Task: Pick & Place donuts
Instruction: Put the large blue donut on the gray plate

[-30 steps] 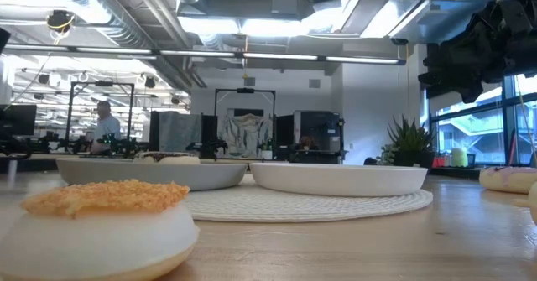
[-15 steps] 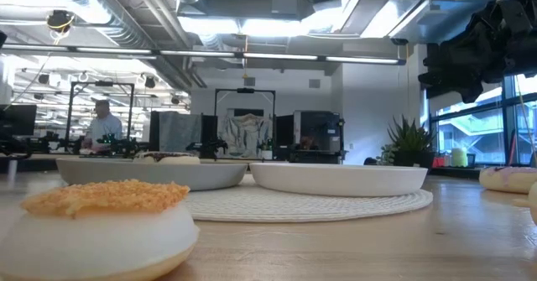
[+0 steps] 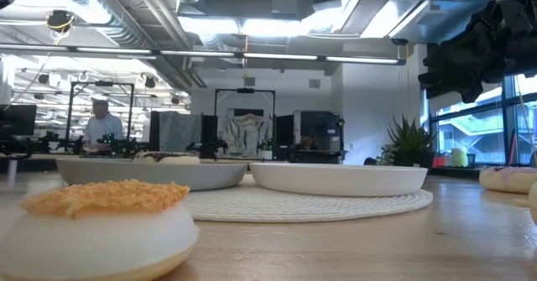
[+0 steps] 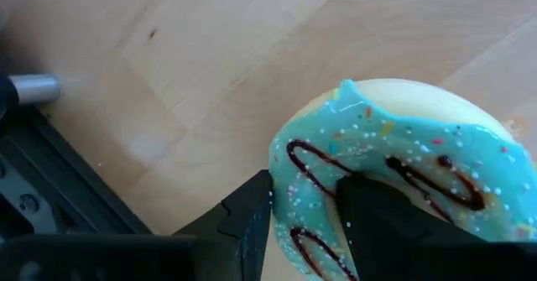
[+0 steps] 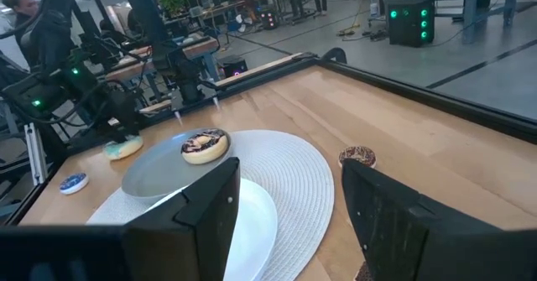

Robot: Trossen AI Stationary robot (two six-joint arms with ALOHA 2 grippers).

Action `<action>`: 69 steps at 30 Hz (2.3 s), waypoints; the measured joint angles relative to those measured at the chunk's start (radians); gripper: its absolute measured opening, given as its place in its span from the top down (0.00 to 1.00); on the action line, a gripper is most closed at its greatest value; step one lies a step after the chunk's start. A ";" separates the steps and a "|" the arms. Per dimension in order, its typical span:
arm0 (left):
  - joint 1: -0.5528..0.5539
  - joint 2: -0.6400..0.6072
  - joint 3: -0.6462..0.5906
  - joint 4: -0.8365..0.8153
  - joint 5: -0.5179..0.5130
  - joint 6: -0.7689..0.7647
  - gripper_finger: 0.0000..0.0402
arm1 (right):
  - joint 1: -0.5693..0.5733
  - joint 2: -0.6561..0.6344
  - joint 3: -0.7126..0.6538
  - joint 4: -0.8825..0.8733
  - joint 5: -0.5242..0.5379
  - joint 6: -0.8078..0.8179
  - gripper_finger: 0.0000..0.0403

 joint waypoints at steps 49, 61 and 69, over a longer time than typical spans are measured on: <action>0.613 -0.041 0.090 0.368 -0.128 1.013 0.95 | 0.000 0.000 0.000 0.000 0.002 -0.032 0.48; 0.614 0.007 0.090 0.373 -0.133 1.021 0.94 | 0.000 0.000 0.000 0.000 0.002 -0.032 0.48; 0.622 0.006 0.090 0.373 -0.132 1.020 0.89 | 0.000 0.000 0.000 0.000 0.002 -0.032 0.48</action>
